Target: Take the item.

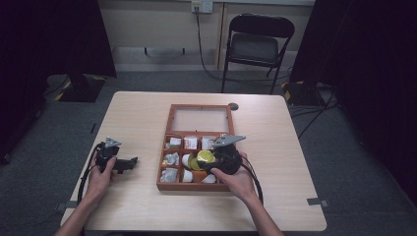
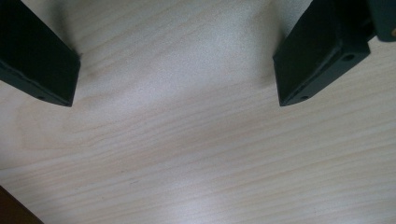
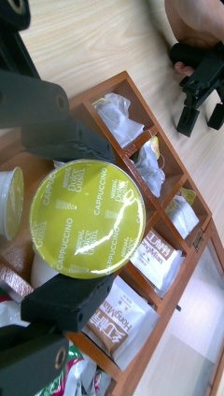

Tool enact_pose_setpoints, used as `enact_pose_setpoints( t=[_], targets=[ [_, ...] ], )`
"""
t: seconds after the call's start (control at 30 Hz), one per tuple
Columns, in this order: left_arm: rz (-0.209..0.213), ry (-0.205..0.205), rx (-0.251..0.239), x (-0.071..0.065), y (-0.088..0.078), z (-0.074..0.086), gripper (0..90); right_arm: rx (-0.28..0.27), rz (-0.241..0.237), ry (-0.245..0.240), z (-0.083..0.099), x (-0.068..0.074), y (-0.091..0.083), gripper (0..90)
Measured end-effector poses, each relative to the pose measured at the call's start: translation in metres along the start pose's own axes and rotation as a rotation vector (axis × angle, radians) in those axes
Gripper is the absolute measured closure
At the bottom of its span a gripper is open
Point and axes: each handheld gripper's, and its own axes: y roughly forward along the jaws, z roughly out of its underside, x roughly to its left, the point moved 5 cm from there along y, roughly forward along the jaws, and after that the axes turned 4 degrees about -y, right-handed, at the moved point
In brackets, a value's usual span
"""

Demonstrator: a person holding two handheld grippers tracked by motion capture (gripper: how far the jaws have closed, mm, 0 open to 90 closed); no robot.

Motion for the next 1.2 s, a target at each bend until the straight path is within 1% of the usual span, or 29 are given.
enact_pose_setpoints(
  t=[0.6,0.73,0.83,1.13,1.2],
  targets=[
    [0.0,0.001,0.003,0.0,0.0,0.0,0.0,-0.051,0.009,0.001,-0.009,-0.007,-0.022,37.9],
    [0.001,0.001,0.003,0.0,0.0,0.0,0.0,-0.064,0.019,0.001,-0.01,-0.009,-0.027,37.9],
    [0.001,0.001,0.002,0.0,0.0,0.0,0.0,-0.08,0.03,0.006,-0.012,-0.013,-0.034,37.9],
    [0.001,0.001,0.002,0.0,0.0,0.0,0.0,-0.091,0.056,0.022,-0.011,-0.023,-0.044,37.9],
    [0.001,0.001,0.003,0.0,0.0,0.0,0.0,-0.101,0.065,0.027,-0.012,-0.027,-0.049,37.9]
  ],
)
